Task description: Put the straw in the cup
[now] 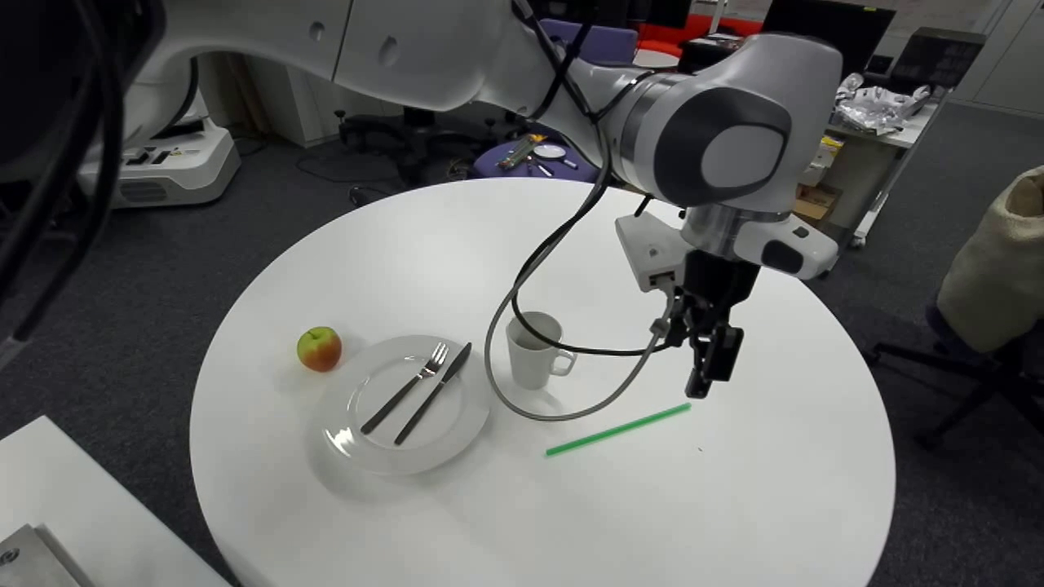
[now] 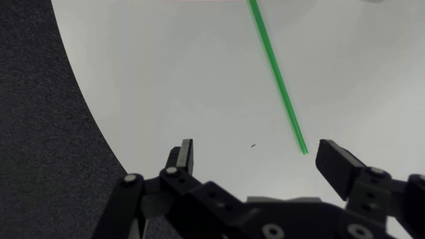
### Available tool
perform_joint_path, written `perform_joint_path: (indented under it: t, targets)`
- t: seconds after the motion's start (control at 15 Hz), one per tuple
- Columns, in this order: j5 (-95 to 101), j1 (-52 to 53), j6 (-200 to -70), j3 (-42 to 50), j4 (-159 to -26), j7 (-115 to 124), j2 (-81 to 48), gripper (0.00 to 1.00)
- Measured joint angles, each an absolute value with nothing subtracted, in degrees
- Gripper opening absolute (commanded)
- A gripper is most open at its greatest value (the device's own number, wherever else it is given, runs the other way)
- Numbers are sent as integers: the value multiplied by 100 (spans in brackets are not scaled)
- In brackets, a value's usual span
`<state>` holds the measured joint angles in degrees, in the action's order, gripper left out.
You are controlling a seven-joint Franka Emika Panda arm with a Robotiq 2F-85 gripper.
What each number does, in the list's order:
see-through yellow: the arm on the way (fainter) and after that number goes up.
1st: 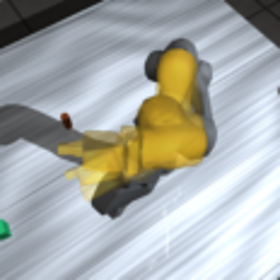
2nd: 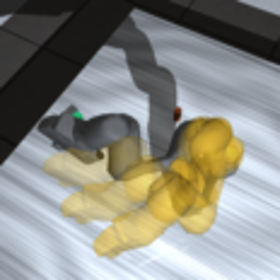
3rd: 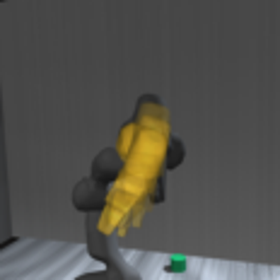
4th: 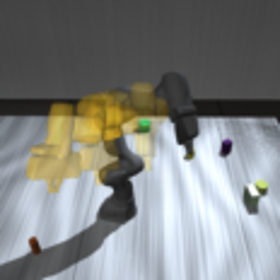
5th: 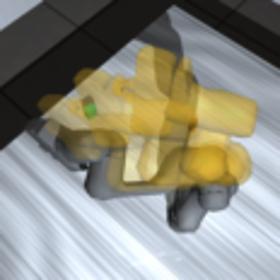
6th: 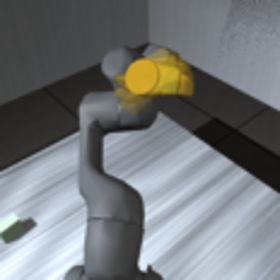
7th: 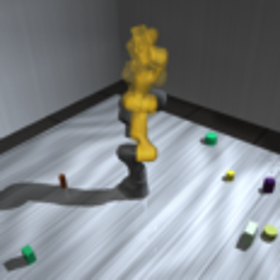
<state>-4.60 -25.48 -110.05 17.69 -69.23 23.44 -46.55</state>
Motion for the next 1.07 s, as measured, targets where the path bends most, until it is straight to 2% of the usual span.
perform_joint_path:
  t: [0.33,0.67,1.07]
  targets:
    - [-167,-2440,-11203,1738,-6921,2171,-5138,100]
    - [-130,-2352,-12157,1648,-6914,1999,-5866,100]
    - [-584,-2618,-12612,1339,-6903,1890,-6058,100]
